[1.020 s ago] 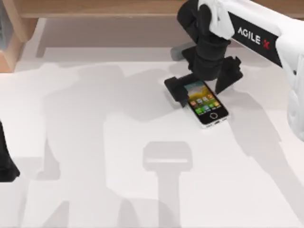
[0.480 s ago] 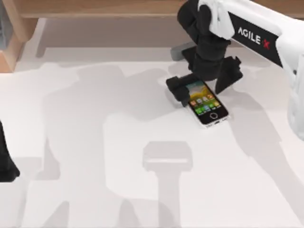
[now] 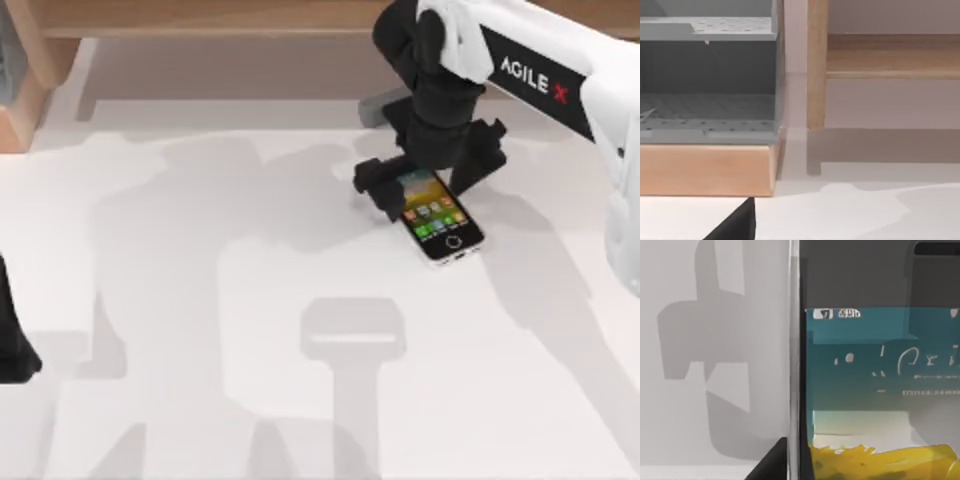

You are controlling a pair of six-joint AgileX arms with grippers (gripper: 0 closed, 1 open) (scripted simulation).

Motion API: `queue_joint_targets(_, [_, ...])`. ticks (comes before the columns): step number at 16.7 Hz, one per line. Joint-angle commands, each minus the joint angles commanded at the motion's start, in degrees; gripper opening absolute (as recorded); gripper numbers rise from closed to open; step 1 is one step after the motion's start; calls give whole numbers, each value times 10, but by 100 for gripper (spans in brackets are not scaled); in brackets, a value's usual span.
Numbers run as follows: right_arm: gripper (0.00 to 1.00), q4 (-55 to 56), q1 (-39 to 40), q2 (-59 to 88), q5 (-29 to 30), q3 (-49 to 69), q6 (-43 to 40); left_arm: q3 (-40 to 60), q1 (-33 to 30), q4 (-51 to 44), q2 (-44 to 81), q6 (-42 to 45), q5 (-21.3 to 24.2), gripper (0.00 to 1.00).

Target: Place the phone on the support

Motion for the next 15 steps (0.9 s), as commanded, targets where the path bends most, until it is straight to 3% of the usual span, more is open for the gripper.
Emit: queue_joint_targets(15, [0,-46,-3,-27,5,38,0,0,0,0,0,0,0,100])
